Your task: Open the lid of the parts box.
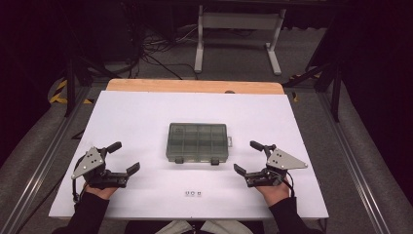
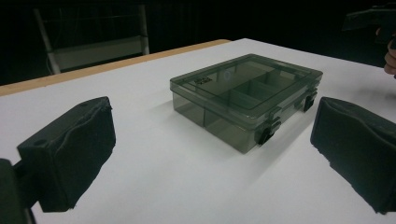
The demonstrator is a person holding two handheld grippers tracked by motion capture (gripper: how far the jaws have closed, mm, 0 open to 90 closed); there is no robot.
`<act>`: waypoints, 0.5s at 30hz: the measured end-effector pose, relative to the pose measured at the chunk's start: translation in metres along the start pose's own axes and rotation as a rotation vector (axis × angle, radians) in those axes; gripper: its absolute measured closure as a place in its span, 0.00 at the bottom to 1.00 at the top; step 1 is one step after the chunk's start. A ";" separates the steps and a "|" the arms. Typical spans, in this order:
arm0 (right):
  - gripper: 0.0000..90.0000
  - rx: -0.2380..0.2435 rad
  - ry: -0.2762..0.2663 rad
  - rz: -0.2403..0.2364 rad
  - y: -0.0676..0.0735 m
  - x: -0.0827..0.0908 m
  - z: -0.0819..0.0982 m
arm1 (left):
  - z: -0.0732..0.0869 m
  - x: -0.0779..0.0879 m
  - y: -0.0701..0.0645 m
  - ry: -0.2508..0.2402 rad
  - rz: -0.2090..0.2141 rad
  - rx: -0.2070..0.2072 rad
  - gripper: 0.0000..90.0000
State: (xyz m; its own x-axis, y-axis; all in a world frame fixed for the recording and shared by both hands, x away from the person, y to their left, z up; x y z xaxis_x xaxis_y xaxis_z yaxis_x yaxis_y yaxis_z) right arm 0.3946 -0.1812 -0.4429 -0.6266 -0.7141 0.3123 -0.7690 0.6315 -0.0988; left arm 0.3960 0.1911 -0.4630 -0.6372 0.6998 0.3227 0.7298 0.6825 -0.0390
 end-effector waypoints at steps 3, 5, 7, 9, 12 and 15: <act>0.06 -0.001 0.005 -0.002 0.000 -0.001 0.001 | -0.001 0.001 0.000 0.002 0.004 0.001 0.01; 0.06 0.000 0.003 -0.003 0.000 -0.002 0.000 | -0.002 0.001 -0.001 0.000 0.004 0.005 0.01; 0.06 0.004 0.007 -0.002 0.000 -0.002 0.000 | -0.002 -0.001 -0.001 0.010 0.004 0.002 0.01; 0.06 -0.001 0.009 0.001 -0.001 -0.003 0.001 | 0.000 -0.007 0.000 0.029 -0.005 0.012 0.01; 0.06 -0.005 0.020 0.002 -0.002 -0.005 0.002 | 0.000 -0.013 -0.001 0.046 0.005 0.028 0.01; 0.06 0.002 0.023 0.001 -0.001 -0.006 0.001 | -0.003 -0.015 -0.001 0.037 0.005 0.019 0.01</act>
State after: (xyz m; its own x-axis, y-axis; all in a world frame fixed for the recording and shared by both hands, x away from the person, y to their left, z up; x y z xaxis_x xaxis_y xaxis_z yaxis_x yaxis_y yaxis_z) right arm 0.3994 -0.1778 -0.4460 -0.6241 -0.7065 0.3337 -0.7689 0.6313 -0.1012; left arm 0.4049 0.1794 -0.4648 -0.6241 0.6948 0.3574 0.7276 0.6835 -0.0583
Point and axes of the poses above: each handheld gripper's, and its own axes: x roughly backward along the jaws, z roughly out of its underside, y roughly to its left, the point moved 9 cm from there along -x, roughly forward along the jaws, and after that the axes turned 7 degrees about y, right-handed, at the moved point
